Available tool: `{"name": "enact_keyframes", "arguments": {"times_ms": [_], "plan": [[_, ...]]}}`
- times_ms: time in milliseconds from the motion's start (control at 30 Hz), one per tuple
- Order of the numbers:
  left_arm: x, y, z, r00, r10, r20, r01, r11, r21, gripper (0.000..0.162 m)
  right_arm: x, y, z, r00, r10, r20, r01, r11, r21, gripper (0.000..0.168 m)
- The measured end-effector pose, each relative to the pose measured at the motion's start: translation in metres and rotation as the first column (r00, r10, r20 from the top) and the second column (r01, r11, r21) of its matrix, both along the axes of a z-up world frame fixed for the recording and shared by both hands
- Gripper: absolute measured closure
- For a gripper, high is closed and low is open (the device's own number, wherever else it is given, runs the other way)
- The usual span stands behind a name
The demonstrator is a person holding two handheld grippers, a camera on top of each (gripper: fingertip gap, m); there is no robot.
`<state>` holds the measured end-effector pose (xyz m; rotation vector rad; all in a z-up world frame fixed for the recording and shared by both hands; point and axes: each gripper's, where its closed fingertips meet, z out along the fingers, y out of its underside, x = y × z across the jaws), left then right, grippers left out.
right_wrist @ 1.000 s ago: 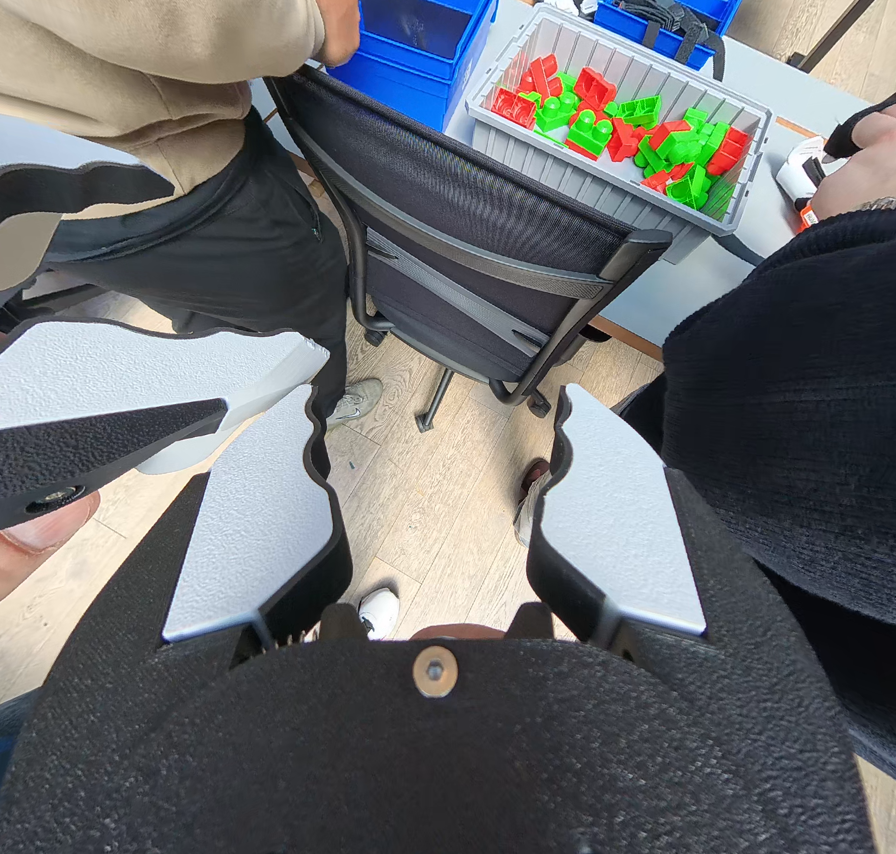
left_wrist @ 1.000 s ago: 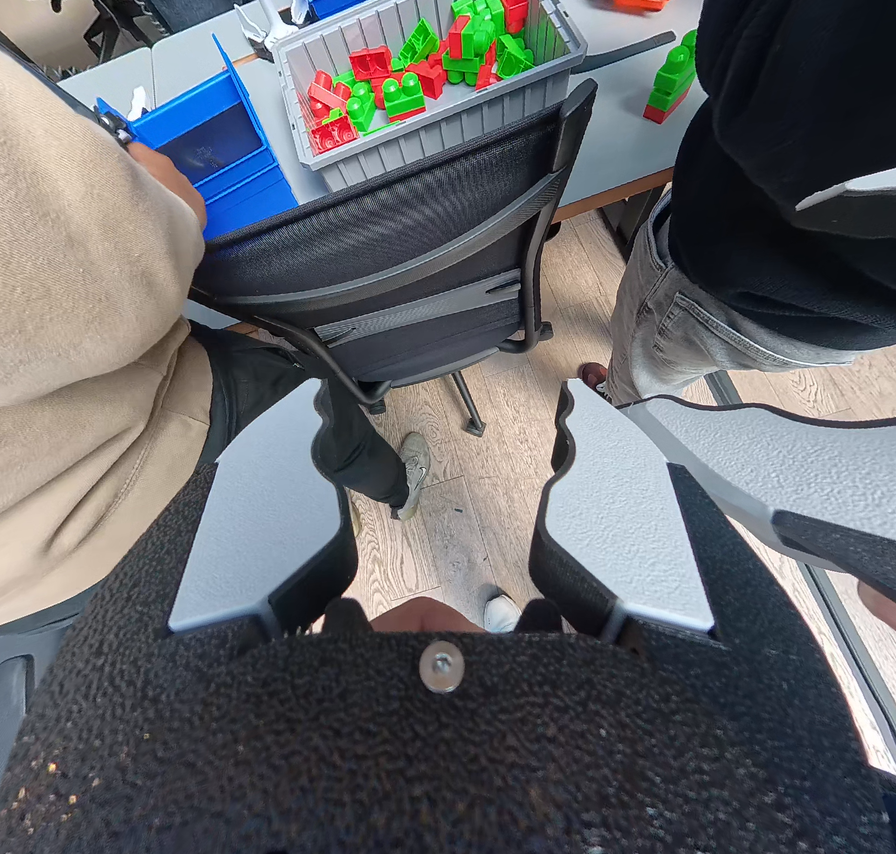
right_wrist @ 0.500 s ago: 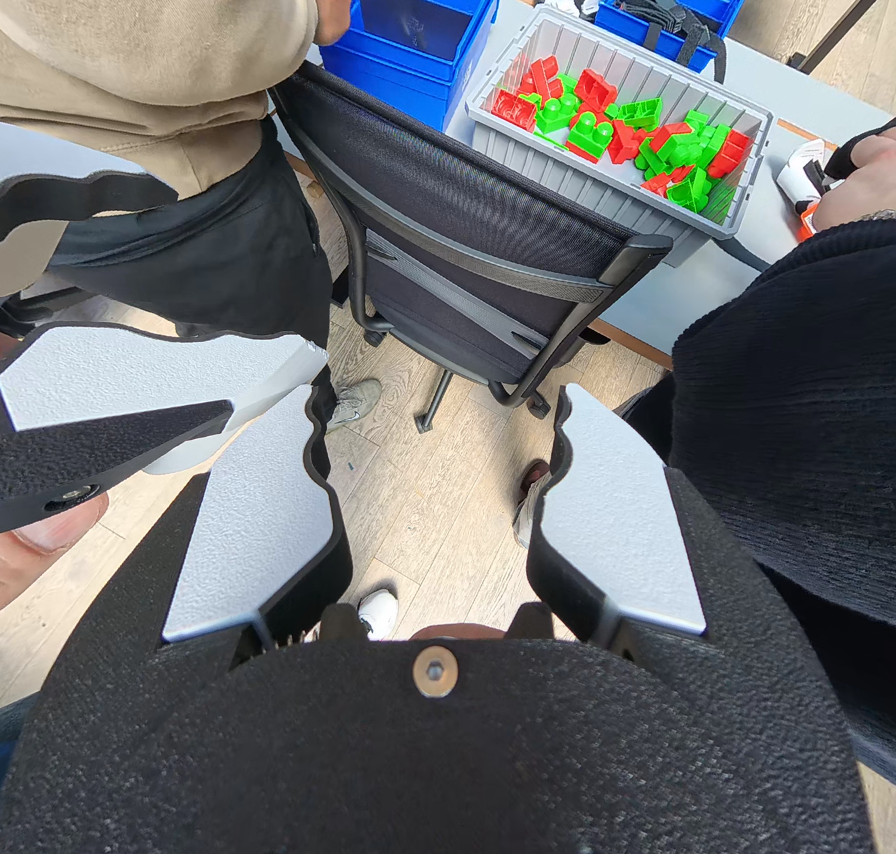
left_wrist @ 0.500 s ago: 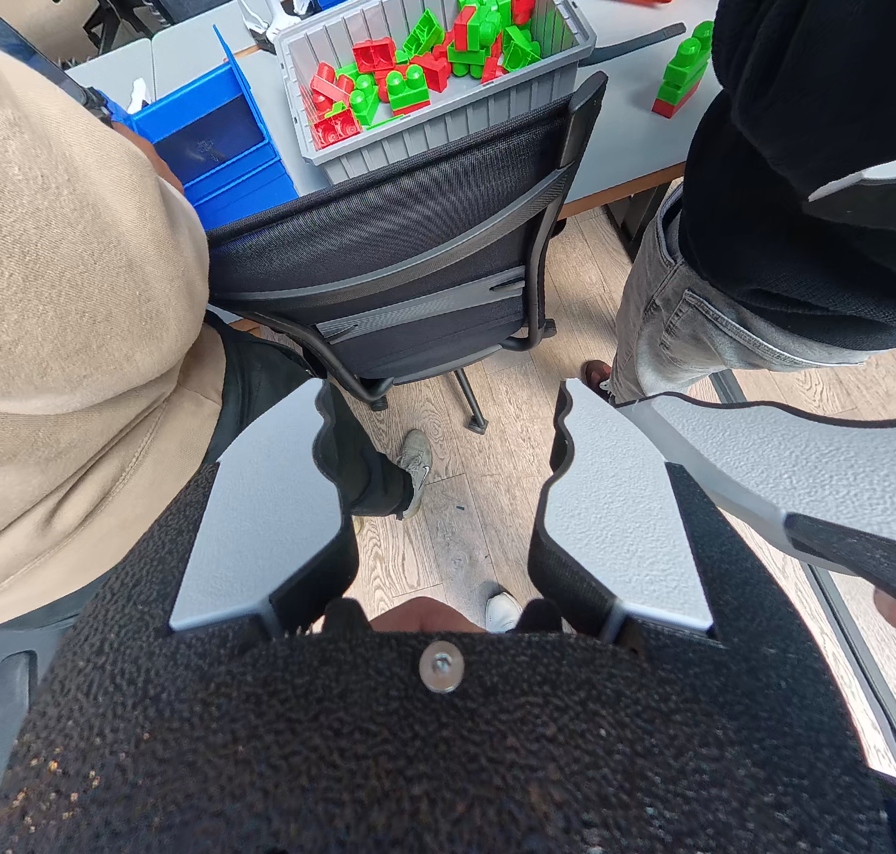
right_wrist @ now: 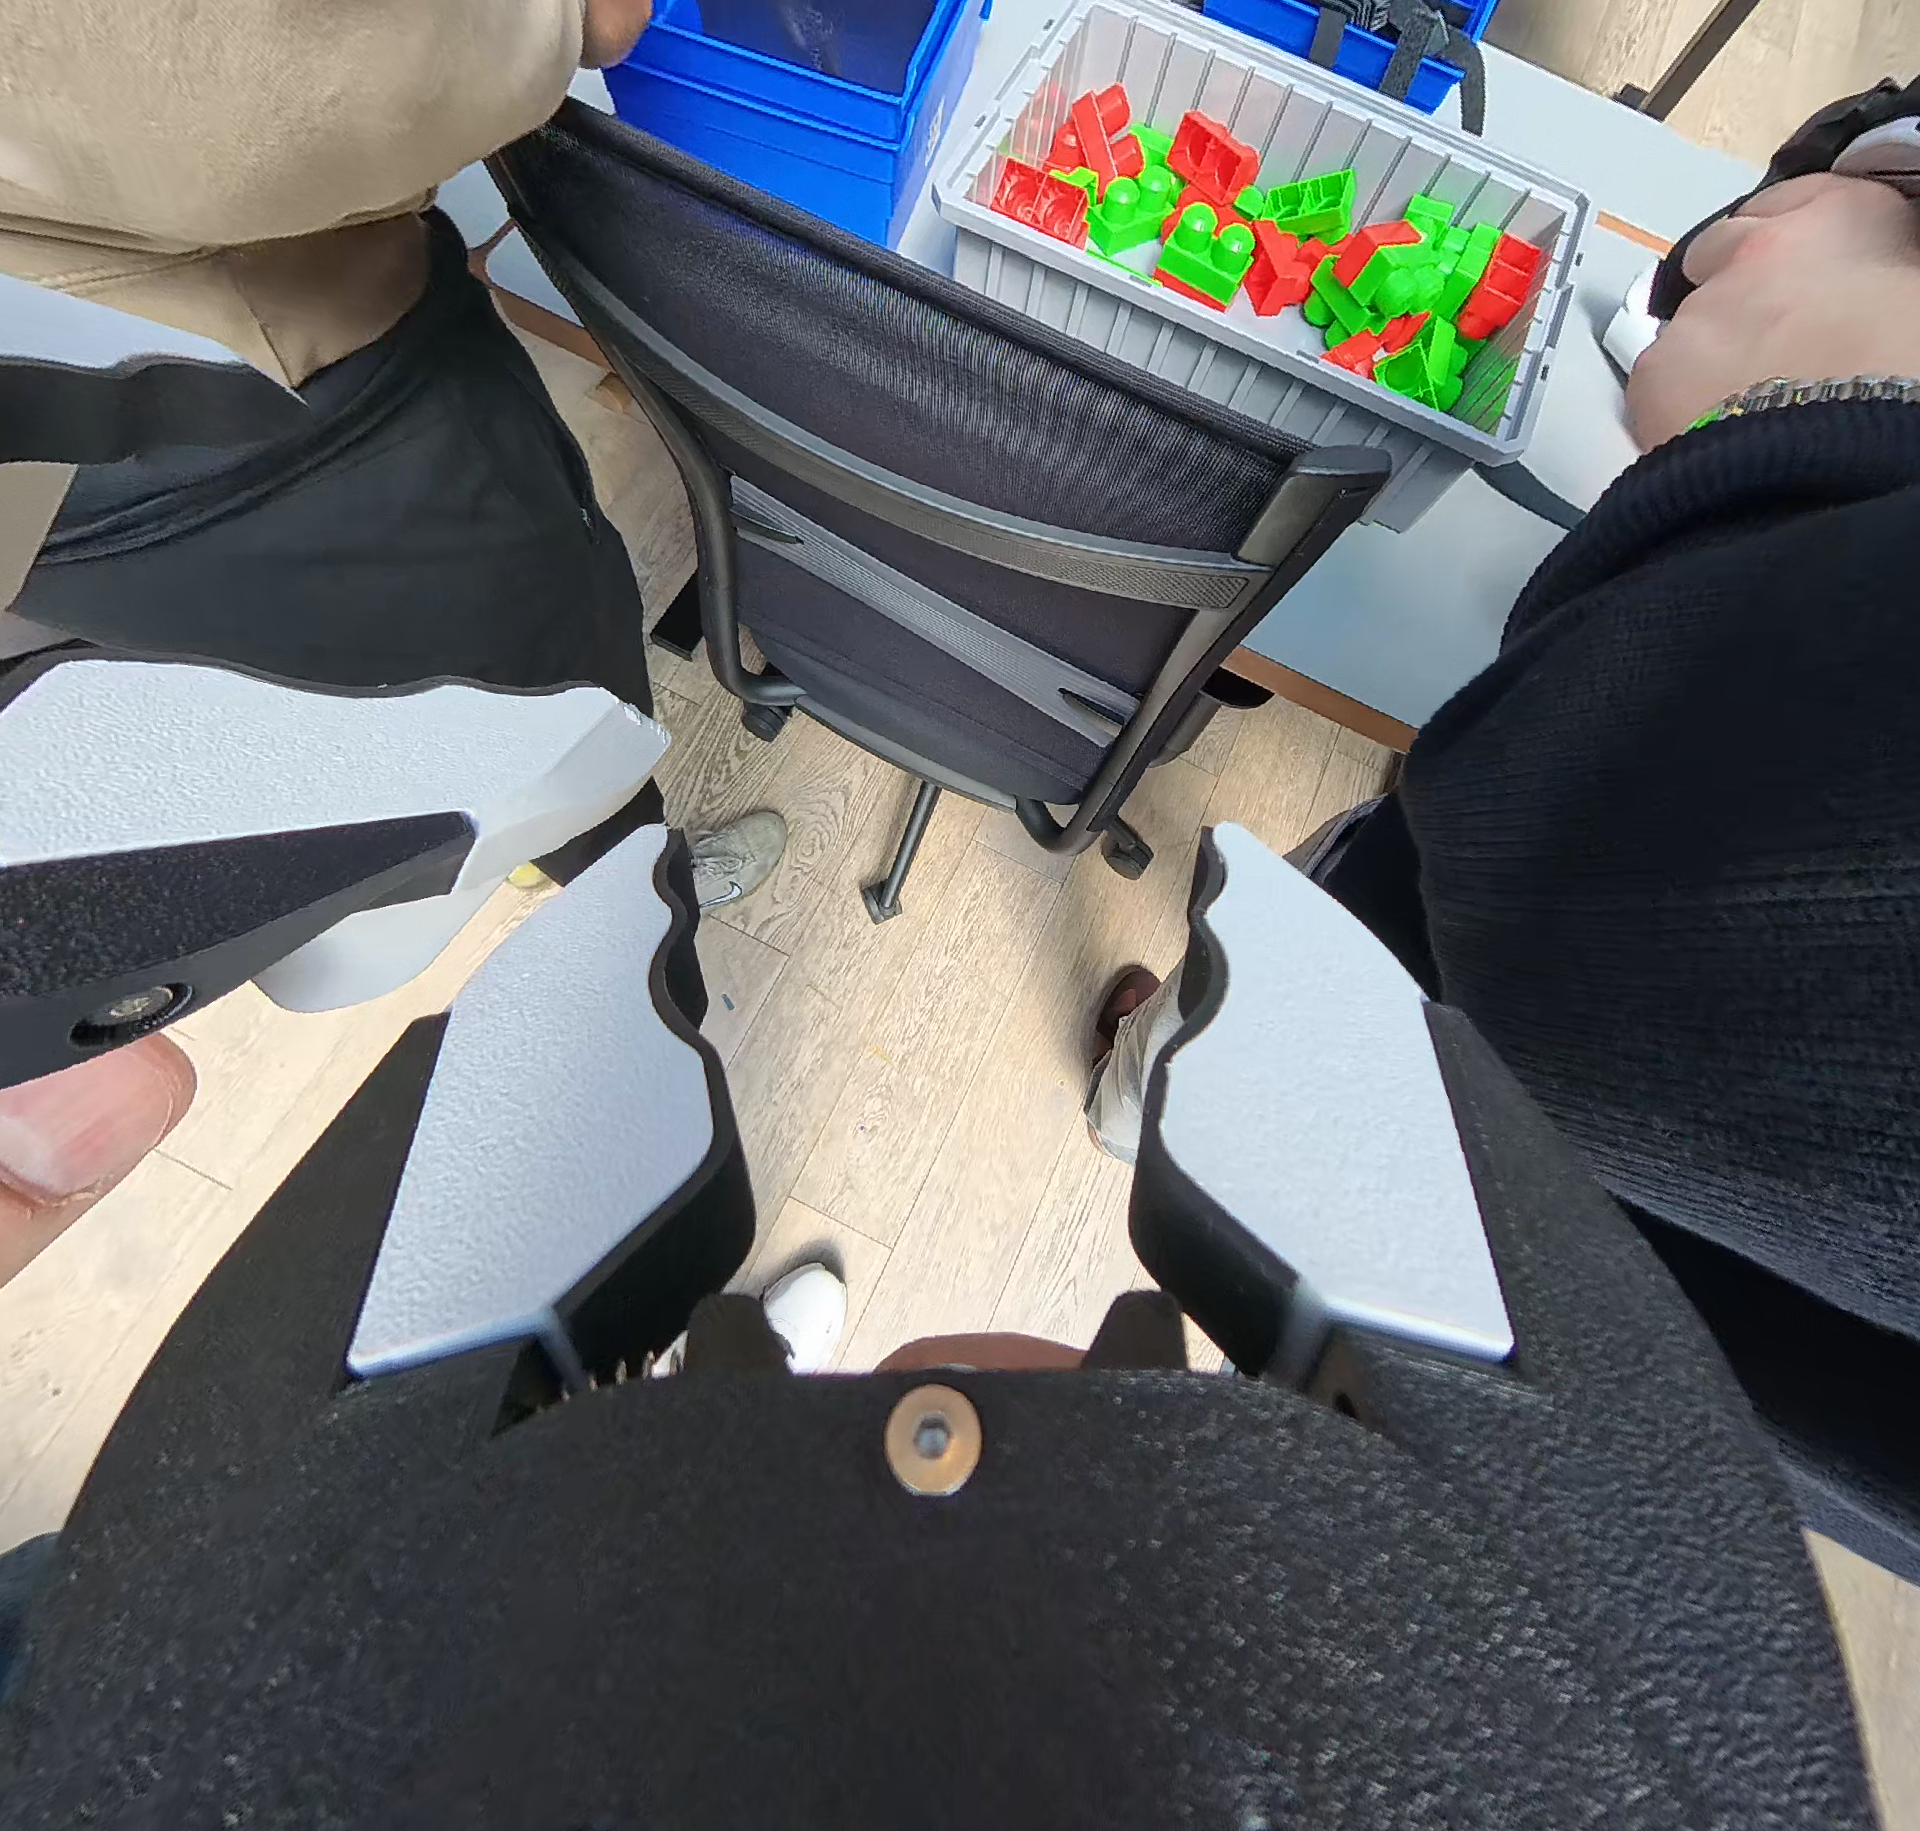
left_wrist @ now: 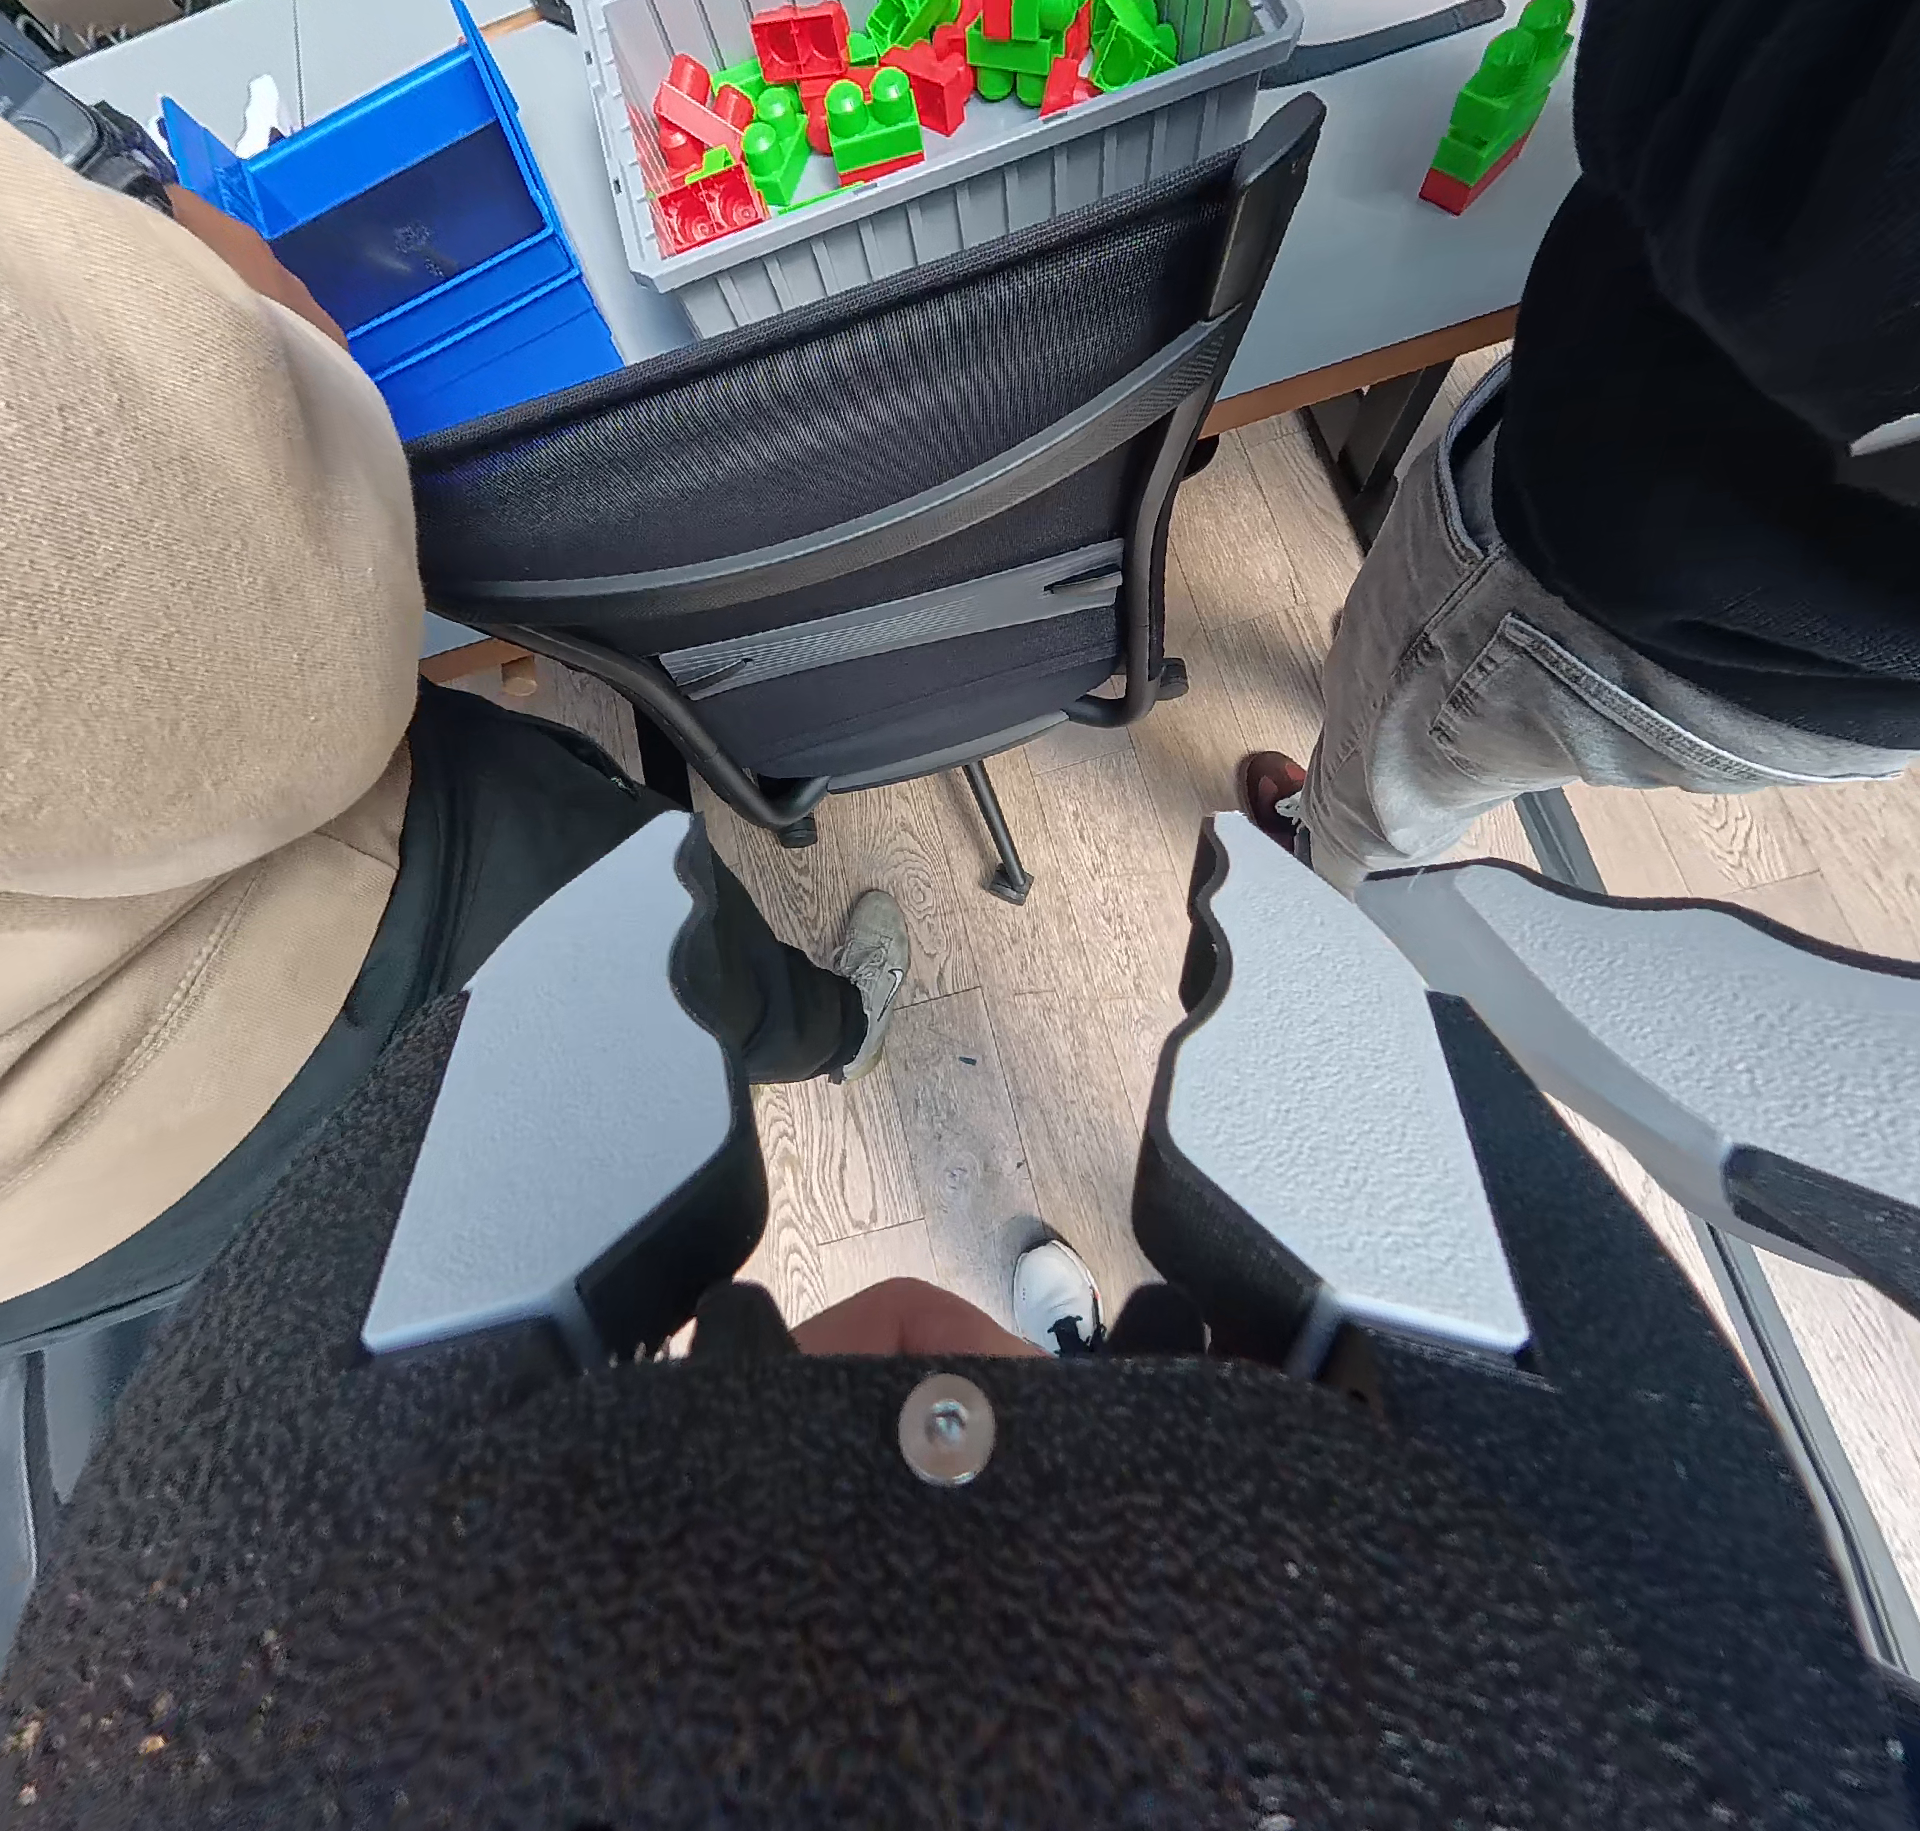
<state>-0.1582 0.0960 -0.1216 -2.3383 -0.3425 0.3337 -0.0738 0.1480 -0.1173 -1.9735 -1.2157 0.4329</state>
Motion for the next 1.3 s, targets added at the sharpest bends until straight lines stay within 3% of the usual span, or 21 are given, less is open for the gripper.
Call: {"name": "enact_keyframes", "arguments": {"times_ms": [333,900,1300], "plan": [[0.0,0.005,0.006,1.0,0.011,-0.026,-0.011,1.0,-0.008,0.075,0.0,-0.002,0.001,1.0,0.005,0.004,-0.005,1.0,-0.003,0.077],[-0.005,0.008,0.046,0.987,0.043,-0.153,-0.036,0.998,0.044,0.076,-0.01,0.018,0.043,0.995,-0.087,-0.041,0.091,0.99,0.109,0.078],[-0.007,0.014,0.053,0.985,0.042,-0.17,-0.033,0.998,0.059,0.076,-0.014,0.023,0.046,0.995,-0.088,-0.042,0.092,0.989,0.116,0.078]]}}
